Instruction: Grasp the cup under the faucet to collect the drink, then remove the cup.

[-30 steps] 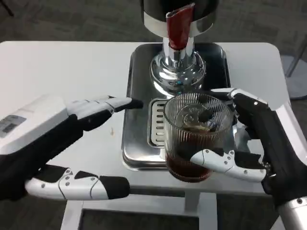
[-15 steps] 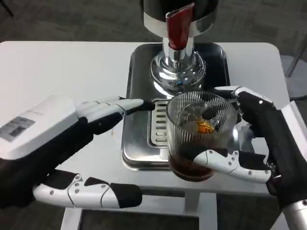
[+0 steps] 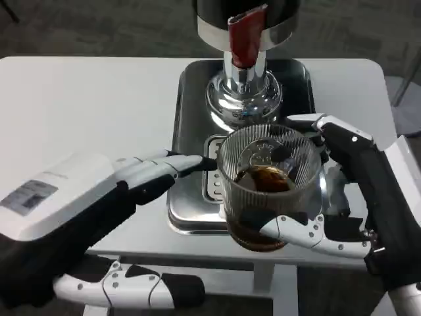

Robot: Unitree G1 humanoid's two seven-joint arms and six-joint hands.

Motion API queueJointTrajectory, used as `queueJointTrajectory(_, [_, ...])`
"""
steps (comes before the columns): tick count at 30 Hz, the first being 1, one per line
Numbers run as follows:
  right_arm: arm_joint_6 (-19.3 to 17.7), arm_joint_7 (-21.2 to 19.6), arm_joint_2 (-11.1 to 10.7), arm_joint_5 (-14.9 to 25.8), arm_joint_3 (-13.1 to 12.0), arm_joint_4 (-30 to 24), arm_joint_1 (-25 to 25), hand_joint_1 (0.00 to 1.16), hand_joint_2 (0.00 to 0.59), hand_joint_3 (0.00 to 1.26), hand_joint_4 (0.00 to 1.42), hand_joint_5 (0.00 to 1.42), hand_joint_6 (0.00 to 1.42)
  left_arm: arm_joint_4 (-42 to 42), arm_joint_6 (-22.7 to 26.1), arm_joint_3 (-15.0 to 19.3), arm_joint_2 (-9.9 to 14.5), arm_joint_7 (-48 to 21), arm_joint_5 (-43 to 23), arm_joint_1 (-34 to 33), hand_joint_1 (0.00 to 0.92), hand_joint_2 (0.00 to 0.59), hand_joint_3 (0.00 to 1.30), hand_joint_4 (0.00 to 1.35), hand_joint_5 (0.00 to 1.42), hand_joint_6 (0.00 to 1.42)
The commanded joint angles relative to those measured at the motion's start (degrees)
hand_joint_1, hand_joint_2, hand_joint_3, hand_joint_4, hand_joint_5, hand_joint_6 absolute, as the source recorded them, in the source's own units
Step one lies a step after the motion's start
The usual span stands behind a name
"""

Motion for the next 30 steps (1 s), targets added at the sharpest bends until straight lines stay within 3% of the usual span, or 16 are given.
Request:
queueJointTrajectory(1, [-3.2, -1.2, 0.4, 0.0, 0.0, -2.2, 0.3, 0.83, 0.22, 1.05, 1.18, 1.42, 1.42, -1.6, 0.6, 1.1, -0.4, 0.1, 1.1, 1.9, 0.0, 0.053, 0.12, 0.03, 0.08, 0.21])
queueJointTrajectory(18, [-2.8, -1.1, 0.5, 0.8, -2.1, -2.0, 0.7, 0.85, 0.201, 1.06, 1.17, 1.42, 1.42, -2.7, 2.4, 3.6, -1.1, 0.3, 4.4, 4.0, 0.0, 0.05, 0.08, 0.0, 0.04, 0.19])
queueJointTrajectory(30, [-2.6, -0.8, 0.7, 1.0, -2.5, -1.6, 0.5, 0.84, 0.203, 1.06, 1.19, 1.42, 1.42, -2.2, 2.4, 3.6, -0.7, 0.0, 4.8, 3.8, 0.0, 0.045, 0.06, 0.0, 0.02, 0.17])
